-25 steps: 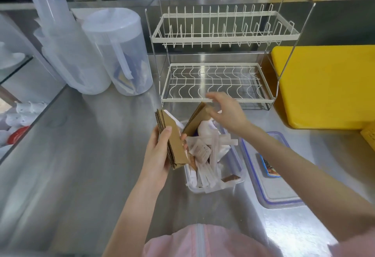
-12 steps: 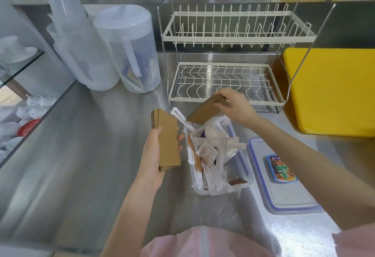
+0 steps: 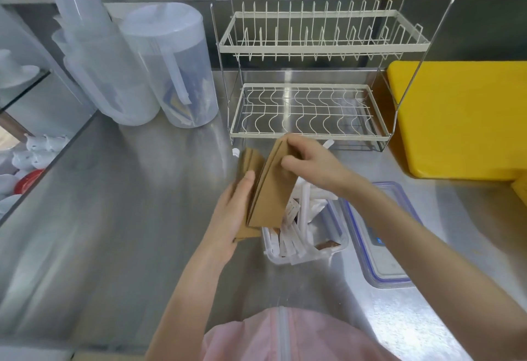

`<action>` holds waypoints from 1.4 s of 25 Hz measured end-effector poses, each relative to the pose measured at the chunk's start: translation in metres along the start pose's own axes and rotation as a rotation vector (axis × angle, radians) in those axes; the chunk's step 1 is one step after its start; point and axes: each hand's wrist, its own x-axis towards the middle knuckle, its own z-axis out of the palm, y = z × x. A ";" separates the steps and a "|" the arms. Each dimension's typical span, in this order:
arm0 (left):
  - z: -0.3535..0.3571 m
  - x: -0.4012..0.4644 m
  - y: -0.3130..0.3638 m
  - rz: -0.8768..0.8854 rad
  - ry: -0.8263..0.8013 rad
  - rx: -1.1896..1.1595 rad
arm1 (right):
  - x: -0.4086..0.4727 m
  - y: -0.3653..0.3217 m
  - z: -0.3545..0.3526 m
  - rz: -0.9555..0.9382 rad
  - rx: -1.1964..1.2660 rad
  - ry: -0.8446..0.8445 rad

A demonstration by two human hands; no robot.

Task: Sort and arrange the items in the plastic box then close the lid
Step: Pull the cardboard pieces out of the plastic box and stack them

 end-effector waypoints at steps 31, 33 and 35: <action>0.006 -0.005 -0.009 -0.003 -0.166 -0.172 | -0.016 0.017 0.000 0.060 0.085 0.177; 0.001 -0.004 -0.007 0.002 -0.144 -0.184 | -0.015 0.033 -0.019 0.179 -0.001 0.309; -0.001 -0.004 -0.007 -0.020 -0.139 -0.191 | -0.014 0.054 -0.028 0.295 -0.070 0.349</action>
